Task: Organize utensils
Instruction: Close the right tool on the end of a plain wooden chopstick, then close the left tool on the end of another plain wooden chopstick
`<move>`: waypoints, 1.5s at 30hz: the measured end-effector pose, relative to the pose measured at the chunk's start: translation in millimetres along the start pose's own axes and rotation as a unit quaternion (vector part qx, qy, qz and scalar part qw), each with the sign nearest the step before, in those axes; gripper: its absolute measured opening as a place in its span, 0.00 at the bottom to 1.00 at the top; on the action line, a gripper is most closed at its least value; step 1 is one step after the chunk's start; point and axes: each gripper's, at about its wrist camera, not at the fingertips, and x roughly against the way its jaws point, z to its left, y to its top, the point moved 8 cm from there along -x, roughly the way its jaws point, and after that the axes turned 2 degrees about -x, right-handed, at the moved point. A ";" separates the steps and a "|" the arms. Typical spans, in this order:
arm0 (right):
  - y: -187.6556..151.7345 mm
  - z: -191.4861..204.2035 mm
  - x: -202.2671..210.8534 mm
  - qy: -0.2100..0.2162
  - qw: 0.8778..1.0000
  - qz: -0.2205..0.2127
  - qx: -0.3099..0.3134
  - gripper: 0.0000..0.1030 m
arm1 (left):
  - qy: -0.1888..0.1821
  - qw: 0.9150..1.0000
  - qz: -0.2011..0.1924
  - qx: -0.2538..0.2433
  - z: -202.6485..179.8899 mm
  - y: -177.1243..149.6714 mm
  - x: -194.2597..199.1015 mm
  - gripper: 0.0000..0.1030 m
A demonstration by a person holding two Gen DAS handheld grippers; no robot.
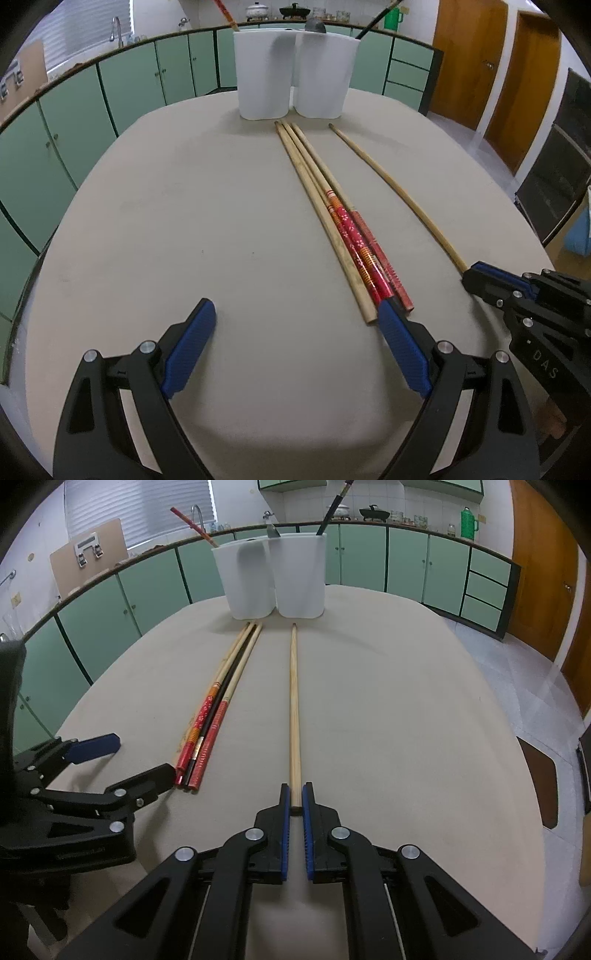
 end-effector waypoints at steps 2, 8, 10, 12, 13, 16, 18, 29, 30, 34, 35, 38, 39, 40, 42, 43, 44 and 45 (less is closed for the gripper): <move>0.2 -1.0 0.2 0.001 1.000 0.000 -0.001 0.06 | 0.005 1.000 0.000 0.003 4.1 -0.3 0.1 0.85; -0.7 -1.1 0.5 0.001 1.000 0.000 0.000 0.06 | 0.026 1.000 -0.002 0.016 19.3 -4.0 6.9 0.85; -0.8 -0.9 0.5 0.003 1.000 0.000 0.001 0.07 | 0.033 0.999 -0.005 0.015 20.6 -5.2 10.7 0.84; -1.0 -0.7 0.8 0.007 1.000 0.000 0.002 0.07 | 0.031 0.999 -0.006 0.011 19.2 -6.6 12.7 0.84; -1.0 -0.6 0.8 0.010 1.000 -0.001 0.002 0.07 | 0.029 1.000 -0.005 0.010 18.1 -6.5 12.8 0.84; -0.8 -0.6 1.1 0.013 1.000 0.000 0.001 0.08 | 0.017 1.000 -0.001 0.018 14.2 -5.0 11.0 0.82; -0.5 -0.9 0.6 0.017 1.000 0.001 -0.001 0.08 | 0.014 1.000 0.003 0.018 12.0 -4.4 8.2 0.78; 1.6 0.1 -2.2 0.023 1.000 0.005 -0.004 0.07 | -0.005 1.000 -0.008 -0.007 -3.5 -1.6 8.0 0.13; 1.4 0.1 -1.8 0.022 1.000 0.005 -0.003 0.07 | -0.010 1.000 -0.010 -0.011 -7.0 -1.8 8.0 0.10; 2.0 0.6 -1.2 0.018 1.000 0.004 0.000 0.07 | -0.005 1.000 -0.011 -0.016 -9.4 -2.0 8.3 0.08; 2.2 0.7 -0.8 0.017 1.000 0.004 -0.001 0.07 | -0.006 1.000 -0.011 -0.011 -8.2 -1.9 8.7 0.07; 3.3 1.1 1.8 0.020 1.000 0.000 -0.004 0.07 | -0.003 1.000 -0.014 -0.004 -5.1 -1.6 12.0 0.07; 4.6 1.2 3.7 0.020 1.000 -0.003 -0.004 0.06 | -0.003 1.000 -0.018 -0.002 -3.6 -0.5 15.2 0.07; 5.9 1.2 5.4 0.020 1.000 -0.005 -0.002 0.06 | -0.002 1.000 -0.021 -0.002 -2.9 0.8 18.1 0.07; 10.5 1.8 11.8 0.023 1.000 -0.013 -0.001 0.06 | 0.002 0.999 -0.032 -0.003 -0.6 5.3 26.3 0.06; 12.8 1.9 14.5 0.024 1.000 -0.016 -0.001 0.06 | 0.003 0.999 -0.038 -0.004 0.5 7.7 32.3 0.06; 16.0 2.1 18.3 0.026 0.999 -0.022 0.000 0.06 | 0.003 0.999 -0.045 -0.004 1.6 11.2 38.3 0.06; 20.5 2.5 23.7 0.027 0.999 -0.029 0.001 0.06 | 0.002 0.999 -0.051 -0.004 2.9 14.1 43.0 0.06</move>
